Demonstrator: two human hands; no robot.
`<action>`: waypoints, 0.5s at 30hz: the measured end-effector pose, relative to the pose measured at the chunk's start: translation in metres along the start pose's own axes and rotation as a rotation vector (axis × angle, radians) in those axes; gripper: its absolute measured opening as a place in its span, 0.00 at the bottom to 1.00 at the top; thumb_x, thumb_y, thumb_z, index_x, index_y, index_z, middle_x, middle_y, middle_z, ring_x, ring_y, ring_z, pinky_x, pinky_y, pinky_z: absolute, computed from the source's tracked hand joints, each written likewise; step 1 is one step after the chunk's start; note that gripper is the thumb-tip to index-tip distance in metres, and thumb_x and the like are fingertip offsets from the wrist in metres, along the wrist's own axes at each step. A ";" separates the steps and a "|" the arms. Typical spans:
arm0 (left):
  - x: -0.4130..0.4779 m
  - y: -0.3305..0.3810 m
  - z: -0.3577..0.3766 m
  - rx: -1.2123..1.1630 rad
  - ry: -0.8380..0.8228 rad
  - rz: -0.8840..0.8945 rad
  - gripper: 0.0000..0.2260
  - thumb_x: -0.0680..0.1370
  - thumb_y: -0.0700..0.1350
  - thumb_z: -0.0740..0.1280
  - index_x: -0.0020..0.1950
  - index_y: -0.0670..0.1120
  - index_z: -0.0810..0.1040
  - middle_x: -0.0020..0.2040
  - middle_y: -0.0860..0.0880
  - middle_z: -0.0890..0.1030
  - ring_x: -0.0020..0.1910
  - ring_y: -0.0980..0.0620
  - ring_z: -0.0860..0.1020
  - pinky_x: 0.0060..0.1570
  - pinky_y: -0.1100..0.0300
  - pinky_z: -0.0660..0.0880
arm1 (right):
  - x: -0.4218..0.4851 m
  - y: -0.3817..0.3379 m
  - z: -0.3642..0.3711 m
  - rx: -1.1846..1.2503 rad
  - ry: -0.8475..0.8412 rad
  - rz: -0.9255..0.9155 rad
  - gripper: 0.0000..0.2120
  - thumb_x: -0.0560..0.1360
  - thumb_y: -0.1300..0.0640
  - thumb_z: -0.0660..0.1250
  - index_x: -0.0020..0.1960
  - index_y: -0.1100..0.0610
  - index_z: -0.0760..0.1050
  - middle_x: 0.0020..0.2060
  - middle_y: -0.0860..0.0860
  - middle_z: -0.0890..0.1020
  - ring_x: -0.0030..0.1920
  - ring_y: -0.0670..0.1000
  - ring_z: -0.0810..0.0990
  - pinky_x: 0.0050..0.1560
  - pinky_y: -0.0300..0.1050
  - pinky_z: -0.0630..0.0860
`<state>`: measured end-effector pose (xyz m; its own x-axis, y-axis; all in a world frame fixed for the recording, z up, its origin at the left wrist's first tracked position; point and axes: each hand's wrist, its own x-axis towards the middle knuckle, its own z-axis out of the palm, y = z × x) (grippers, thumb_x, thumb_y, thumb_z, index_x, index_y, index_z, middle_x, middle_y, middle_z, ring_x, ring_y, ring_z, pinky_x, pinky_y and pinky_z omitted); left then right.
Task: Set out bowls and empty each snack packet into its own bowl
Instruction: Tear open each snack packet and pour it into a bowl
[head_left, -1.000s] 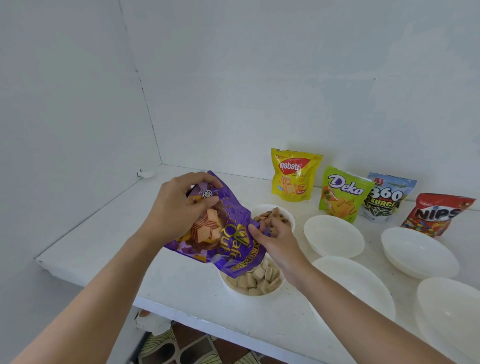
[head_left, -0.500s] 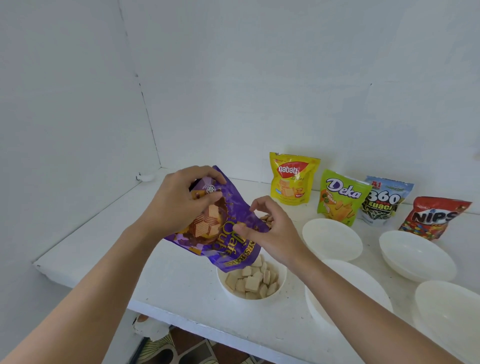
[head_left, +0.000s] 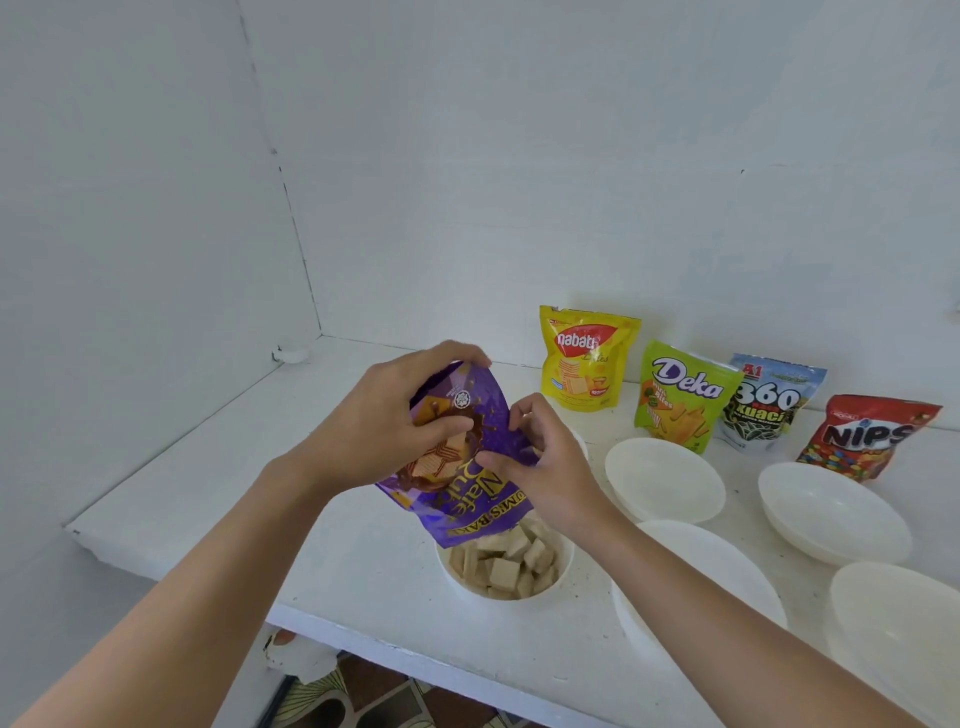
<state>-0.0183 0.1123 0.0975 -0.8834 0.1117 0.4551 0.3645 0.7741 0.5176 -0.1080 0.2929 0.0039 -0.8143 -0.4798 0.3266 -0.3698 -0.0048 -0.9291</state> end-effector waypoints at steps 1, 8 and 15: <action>0.001 0.002 -0.003 -0.011 0.002 -0.016 0.23 0.76 0.45 0.74 0.66 0.61 0.71 0.54 0.57 0.81 0.52 0.55 0.81 0.46 0.61 0.80 | 0.001 -0.002 -0.001 0.017 0.004 0.003 0.18 0.71 0.62 0.77 0.48 0.55 0.67 0.43 0.54 0.83 0.41 0.48 0.81 0.41 0.47 0.79; -0.006 -0.008 -0.018 -0.165 0.171 -0.262 0.22 0.70 0.58 0.74 0.61 0.60 0.74 0.48 0.56 0.84 0.45 0.56 0.85 0.37 0.60 0.83 | 0.008 -0.004 -0.008 0.097 0.099 0.040 0.19 0.70 0.57 0.77 0.47 0.53 0.66 0.47 0.56 0.85 0.47 0.60 0.83 0.48 0.61 0.81; -0.018 -0.030 0.021 -0.463 0.158 -0.434 0.16 0.71 0.51 0.76 0.57 0.53 0.79 0.50 0.51 0.86 0.50 0.48 0.85 0.45 0.52 0.84 | -0.001 0.013 -0.011 0.074 0.134 0.112 0.22 0.70 0.60 0.78 0.49 0.58 0.65 0.48 0.57 0.84 0.48 0.59 0.84 0.48 0.61 0.82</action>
<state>-0.0195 0.1001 0.0579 -0.9379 -0.2703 0.2175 0.1050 0.3762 0.9206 -0.1166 0.3032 -0.0063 -0.9027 -0.3596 0.2363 -0.2440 -0.0246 -0.9695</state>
